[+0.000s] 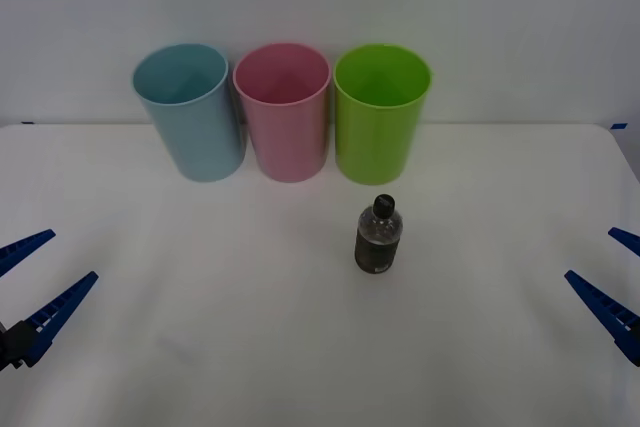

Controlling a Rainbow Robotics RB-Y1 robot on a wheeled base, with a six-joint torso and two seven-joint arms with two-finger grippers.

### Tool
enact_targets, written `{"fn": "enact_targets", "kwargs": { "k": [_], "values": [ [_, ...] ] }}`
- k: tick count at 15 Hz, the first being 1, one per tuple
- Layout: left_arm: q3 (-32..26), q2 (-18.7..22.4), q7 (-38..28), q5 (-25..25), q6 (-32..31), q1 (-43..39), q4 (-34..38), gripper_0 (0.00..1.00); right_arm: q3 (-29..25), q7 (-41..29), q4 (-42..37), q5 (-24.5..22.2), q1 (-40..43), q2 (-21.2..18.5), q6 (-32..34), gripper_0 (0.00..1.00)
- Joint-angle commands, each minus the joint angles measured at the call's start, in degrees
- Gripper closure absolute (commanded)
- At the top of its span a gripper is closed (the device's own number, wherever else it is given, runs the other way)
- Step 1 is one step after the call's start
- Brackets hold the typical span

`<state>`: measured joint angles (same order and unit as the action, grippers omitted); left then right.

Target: Grasp the object on the table and drop it into the matching bin: aluminum can to the light blue bin, PET bottle to the pink bin.

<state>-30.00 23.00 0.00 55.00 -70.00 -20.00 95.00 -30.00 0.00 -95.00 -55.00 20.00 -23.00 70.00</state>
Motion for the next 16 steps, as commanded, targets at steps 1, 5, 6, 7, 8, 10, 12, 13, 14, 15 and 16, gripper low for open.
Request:
{"fn": "enact_targets", "kwargs": {
  "k": [1, 5, 6, 7, 8, 10, 12, 13, 14, 15, 16],
  "values": [
    [0.0, 0.0, 0.0, 0.0, 0.0, 0.0, 0.0, 0.0, 0.0, 0.0, 0.0, 0.0, 0.0, 0.0, 0.0, 0.0],
    [0.0, 0.0, 0.0, 0.0, 0.0, 0.0, 0.0, 0.0, 0.5, 0.0, 0.6, -1.4, 1.2, -0.4, -0.1, 0.0],
    [0.0, 0.0, 0.0, 0.0, 0.0, 0.0, 0.0, 0.0, 0.7, 0.3, 0.8, -1.5, 1.7, -1.1, -0.1, 0.0],
    [0.0, 0.0, 0.0, 0.0, 0.0, 0.0, 0.0, 0.0, 1.0, 0.4, 0.8, -1.5, 2.4, -1.8, 0.0, 0.0],
    [0.0, 0.0, 0.0, 0.0, 0.0, 0.0, 0.0, 0.0, 1.2, 0.8, 1.0, -1.5, 3.0, -2.3, 0.0, 0.0],
    [0.0, 0.0, 0.0, 0.0, 0.0, 0.0, 0.0, 0.0, 2.6, 1.6, 1.0, -1.4, 4.8, -3.5, 0.1, 0.0],
    [0.0, 0.0, 0.0, 0.0, 0.0, 0.0, 0.0, 0.0, 4.2, 2.9, 1.0, -1.5, 5.3, -3.9, 0.0, 0.0],
    [0.0, 0.0, 0.0, 0.0, 0.0, 0.0, 0.0, 0.0, 5.3, 3.7, 1.0, -1.7, 5.3, -3.8, -0.3, 0.0],
    [0.0, 0.0, 0.0, 0.0, 0.0, 0.0, 0.0, 0.0, 6.4, 4.5, 1.5, -1.7, 5.1, -3.8, -0.6, 0.0],
    [0.0, 0.0, 0.0, 0.0, 0.0, 0.0, 0.0, 0.0, 7.9, 7.7, 2.7, -1.8, 4.5, -3.8, -1.0, 0.0],
    [0.0, 0.0, 0.0, 0.0, 0.0, 0.0, 0.0, 0.0, 8.9, 9.7, 4.0, -1.8, 3.9, -3.9, -1.3, 0.0]
  ]
}}
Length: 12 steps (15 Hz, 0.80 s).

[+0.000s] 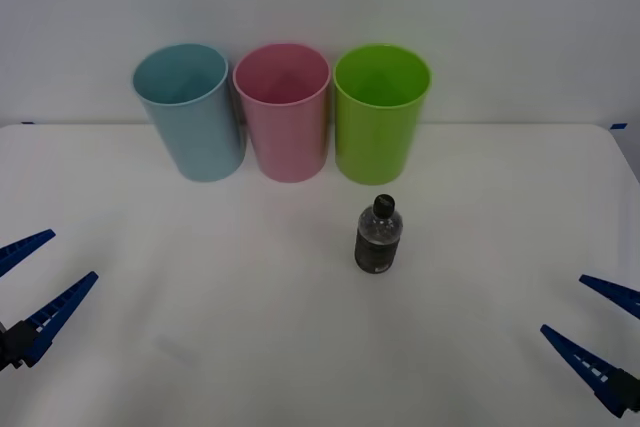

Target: Grasp the object on the table and drop it into the matching bin: aluminum can to the light blue bin, PET bottle to the pink bin.

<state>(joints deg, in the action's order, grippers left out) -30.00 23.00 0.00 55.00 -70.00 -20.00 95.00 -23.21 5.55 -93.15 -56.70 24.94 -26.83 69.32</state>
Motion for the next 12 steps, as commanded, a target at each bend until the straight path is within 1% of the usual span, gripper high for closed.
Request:
{"fn": "enact_targets", "kwargs": {
  "k": [1, 4, 8, 12],
  "values": [
    [0.0, 0.0, 0.0, 0.0, 0.0, 0.0, 0.0, 0.0, 3.3, 6.0, 3.7, -0.1, -1.8, 0.0, -0.8, 0.0],
    [0.0, 0.0, 0.0, 0.0, 0.0, 0.0, 0.0, 0.0, 6.9, 10.4, 5.5, -0.1, -3.3, 0.0, -3.3, 0.0],
    [0.0, 0.0, 0.0, 0.0, 0.0, 0.0, 0.0, 0.0, 12.3, 11.6, 5.5, 0.3, -4.9, 0.5, -8.9, 0.0],
    [0.0, 0.0, 0.0, 0.0, 0.0, 0.0, 0.0, 0.0, 16.4, 12.0, 5.5, 0.2, -6.7, 2.3, -13.2, 0.0]
  ]
}}
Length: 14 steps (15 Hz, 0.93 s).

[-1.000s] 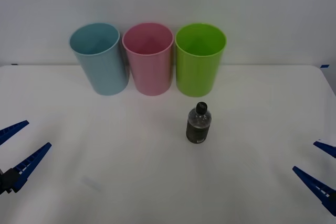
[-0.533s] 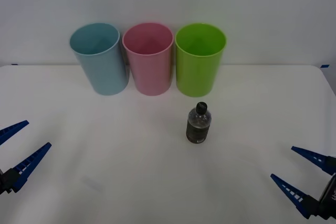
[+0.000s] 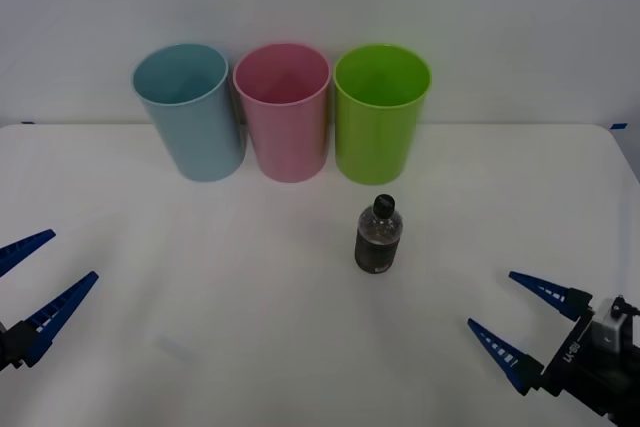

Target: Grasp the object on the table and drop it into the matching bin: aluminum can to the light blue bin, PET bottle to the pink bin.

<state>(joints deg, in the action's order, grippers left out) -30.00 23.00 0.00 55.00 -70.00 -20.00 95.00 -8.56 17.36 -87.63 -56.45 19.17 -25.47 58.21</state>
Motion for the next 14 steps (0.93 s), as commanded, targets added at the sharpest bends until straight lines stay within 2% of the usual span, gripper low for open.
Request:
{"fn": "enact_targets", "kwargs": {
  "k": [1, 7, 12, 14],
  "values": [
    [0.0, 0.0, 0.0, 0.0, 0.0, 0.0, 0.0, 0.0, 2.8, 0.3, 0.0, -0.1, -1.3, 1.4, -3.2, 0.0],
    [0.0, 0.0, 0.0, 0.0, 0.0, 0.0, 0.0, 0.0, 8.8, 1.1, 0.0, -0.4, -4.6, 4.7, -9.9, 0.0],
    [0.0, 0.0, 0.0, 0.0, 0.0, 0.0, 0.0, 0.0, 9.9, 0.9, 0.0, -5.9, -7.2, 9.4, -15.3, 0.0],
    [0.0, 0.0, 0.0, 0.0, 0.0, 0.0, 0.0, 0.0, 11.7, 0.8, 0.0, -6.0, -8.0, 9.8, -18.0, 0.0]
  ]
}}
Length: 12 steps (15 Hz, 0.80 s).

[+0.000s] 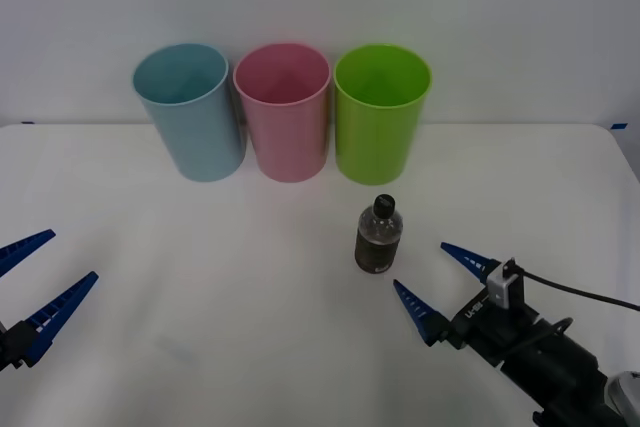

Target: Grasp the object on the table and drop it into the matching bin: aluminum can to the light blue bin, PET bottle to the pink bin.

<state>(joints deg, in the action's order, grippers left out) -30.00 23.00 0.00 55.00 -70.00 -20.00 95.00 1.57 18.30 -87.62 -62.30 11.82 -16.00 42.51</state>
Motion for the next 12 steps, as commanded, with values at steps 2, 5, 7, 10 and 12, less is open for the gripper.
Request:
{"fn": "enact_targets", "kwargs": {
  "k": [2, 5, 7, 10, 12],
  "values": [
    [0.0, 0.0, 0.0, 0.0, 0.0, 0.0, 0.0, 0.0, 3.3, -0.1, 0.0, -0.2, -1.5, 0.4, -5.0, 0.0],
    [0.0, 0.0, 0.0, 0.0, 0.0, 0.0, 0.0, 0.0, 6.0, -0.1, 0.0, -0.1, -2.9, 0.4, -9.6, 0.0],
    [0.0, 0.0, 0.0, 0.0, 0.0, 0.0, 0.0, 0.0, 7.8, -0.2, 0.0, -0.1, -3.7, 0.4, -12.5, 0.0],
    [0.0, 0.0, 0.0, 0.0, 0.0, 0.0, 0.0, 0.0, 10.5, -0.2, 0.0, 0.2, -5.3, 0.4, -16.8, 0.0],
    [0.0, 0.0, 0.0, 0.0, 0.0, 0.0, 0.0, 0.0, 12.2, -0.4, 0.0, 0.3, -6.4, 0.4, -19.4, 0.0]
  ]
}}
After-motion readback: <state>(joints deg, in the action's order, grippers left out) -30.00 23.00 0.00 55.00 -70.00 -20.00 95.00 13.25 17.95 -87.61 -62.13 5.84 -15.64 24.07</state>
